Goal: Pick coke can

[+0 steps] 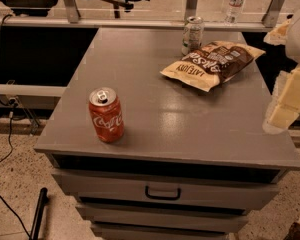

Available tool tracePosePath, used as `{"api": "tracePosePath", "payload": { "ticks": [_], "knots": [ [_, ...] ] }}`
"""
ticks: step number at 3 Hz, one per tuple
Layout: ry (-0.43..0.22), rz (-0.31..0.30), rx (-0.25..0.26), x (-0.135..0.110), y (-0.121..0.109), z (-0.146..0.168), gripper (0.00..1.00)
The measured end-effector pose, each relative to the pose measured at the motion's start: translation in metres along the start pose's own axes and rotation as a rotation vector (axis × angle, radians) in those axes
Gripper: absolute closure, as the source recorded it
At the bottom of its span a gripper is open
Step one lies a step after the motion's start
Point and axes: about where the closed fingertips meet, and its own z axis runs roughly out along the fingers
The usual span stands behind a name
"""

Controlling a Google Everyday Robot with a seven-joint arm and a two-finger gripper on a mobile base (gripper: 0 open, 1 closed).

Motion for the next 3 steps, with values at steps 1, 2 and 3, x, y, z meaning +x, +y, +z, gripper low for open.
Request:
{"api": "tracePosePath", "payload": {
  "ticks": [1, 2, 3],
  "knots": [
    [-0.040, -0.082, -0.001, -0.028, -0.003, 0.002, 0.00],
    [-0.126, -0.228, -0.012, -0.090, -0.005, 0.006, 0.00],
    [-0.212, -0.405, -0.066, -0.162, 0.006, 0.012, 0.00]
  ]
}}
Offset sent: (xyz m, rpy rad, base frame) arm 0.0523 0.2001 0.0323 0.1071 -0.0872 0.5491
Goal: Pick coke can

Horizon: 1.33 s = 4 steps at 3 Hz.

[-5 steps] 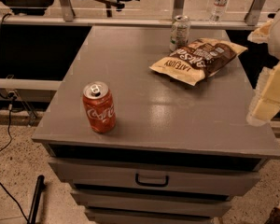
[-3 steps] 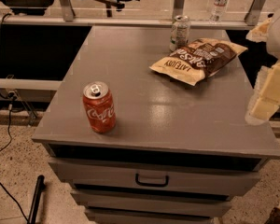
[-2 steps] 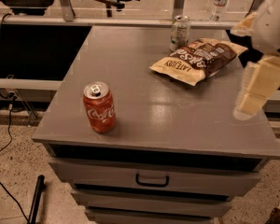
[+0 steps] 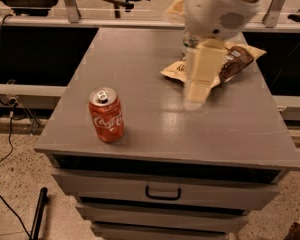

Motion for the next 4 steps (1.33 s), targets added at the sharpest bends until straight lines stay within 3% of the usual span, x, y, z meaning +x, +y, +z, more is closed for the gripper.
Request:
{"api": "tracePosePath", "payload": {
  "ticks": [1, 2, 3, 4],
  "knots": [
    [-0.013, -0.030, -0.001, -0.012, -0.003, 0.001, 0.00],
    [-0.073, -0.023, -0.006, -0.014, -0.001, 0.001, 0.00],
    [-0.269, -0.024, -0.004, -0.013, -0.003, 0.017, 0.00],
    [-0.490, -0.046, 0.009, -0.030, -0.005, 0.033, 0.00]
  ]
}}
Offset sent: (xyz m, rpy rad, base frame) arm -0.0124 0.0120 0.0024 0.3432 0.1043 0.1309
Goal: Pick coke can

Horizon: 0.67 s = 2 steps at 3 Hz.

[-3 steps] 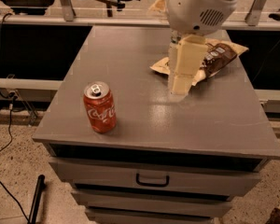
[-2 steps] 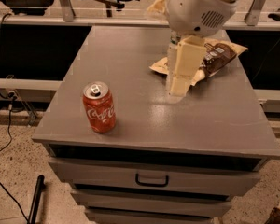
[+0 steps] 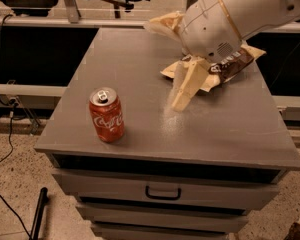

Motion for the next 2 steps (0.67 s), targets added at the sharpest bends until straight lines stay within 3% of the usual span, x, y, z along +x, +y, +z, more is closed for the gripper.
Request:
{"api": "tracePosePath", "payload": {
  "ticks": [1, 2],
  "knots": [
    [-0.184, -0.008, -0.007, -0.016, -0.004, 0.024, 0.00],
    [-0.277, -0.003, -0.038, -0.021, -0.008, 0.044, 0.00]
  ]
}}
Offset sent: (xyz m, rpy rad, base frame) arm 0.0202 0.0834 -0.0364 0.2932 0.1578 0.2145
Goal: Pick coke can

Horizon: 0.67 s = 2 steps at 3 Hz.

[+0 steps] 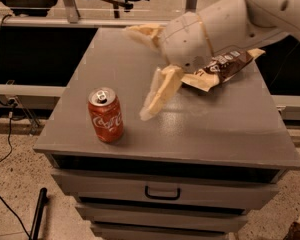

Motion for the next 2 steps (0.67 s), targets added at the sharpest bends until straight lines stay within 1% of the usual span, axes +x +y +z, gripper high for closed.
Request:
{"api": "tracePosePath", "payload": {
  "ticks": [1, 2],
  "knots": [
    [-0.061, 0.036, -0.094, 0.011, -0.003, 0.039, 0.00],
    [-0.102, 0.056, -0.168, 0.013, -0.003, 0.070, 0.00]
  ]
}}
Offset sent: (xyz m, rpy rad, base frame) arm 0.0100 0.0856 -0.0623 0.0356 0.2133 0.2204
